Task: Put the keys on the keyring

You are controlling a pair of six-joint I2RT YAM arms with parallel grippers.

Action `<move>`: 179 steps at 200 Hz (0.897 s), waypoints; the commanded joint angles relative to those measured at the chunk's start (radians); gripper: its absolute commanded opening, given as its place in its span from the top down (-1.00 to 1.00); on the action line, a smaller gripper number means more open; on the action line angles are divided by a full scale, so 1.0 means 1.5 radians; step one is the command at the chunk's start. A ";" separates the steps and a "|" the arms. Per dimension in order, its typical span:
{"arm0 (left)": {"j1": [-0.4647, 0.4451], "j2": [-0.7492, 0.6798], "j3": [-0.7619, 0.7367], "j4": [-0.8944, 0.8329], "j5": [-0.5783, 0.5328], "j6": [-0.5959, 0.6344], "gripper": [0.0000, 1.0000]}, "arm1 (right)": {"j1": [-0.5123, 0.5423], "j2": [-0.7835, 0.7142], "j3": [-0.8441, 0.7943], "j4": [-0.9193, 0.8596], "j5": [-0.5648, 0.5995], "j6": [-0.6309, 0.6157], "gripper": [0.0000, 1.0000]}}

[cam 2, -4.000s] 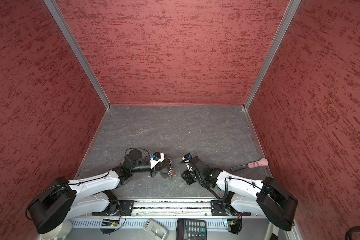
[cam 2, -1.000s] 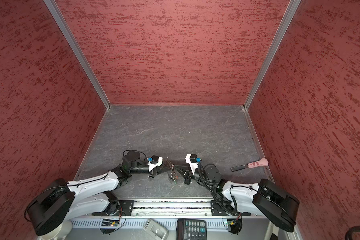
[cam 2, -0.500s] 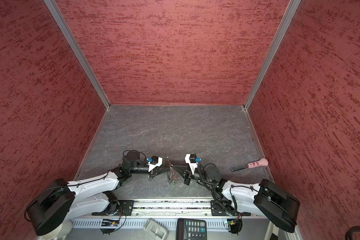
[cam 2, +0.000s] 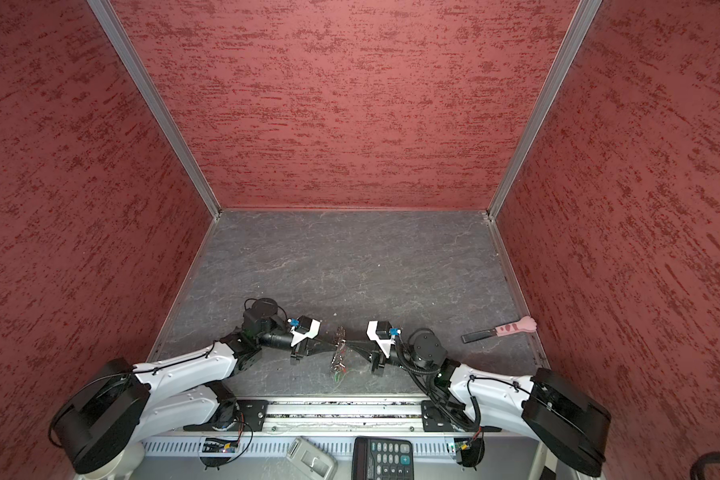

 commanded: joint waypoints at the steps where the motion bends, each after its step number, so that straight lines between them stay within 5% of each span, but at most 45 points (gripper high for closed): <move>1: 0.005 0.001 0.011 0.016 0.033 -0.004 1.00 | 0.004 0.012 -0.012 0.043 -0.054 -0.024 1.00; 179: 0.010 0.025 0.026 0.017 0.082 -0.028 1.00 | 0.004 0.036 -0.024 0.113 -0.067 -0.050 1.00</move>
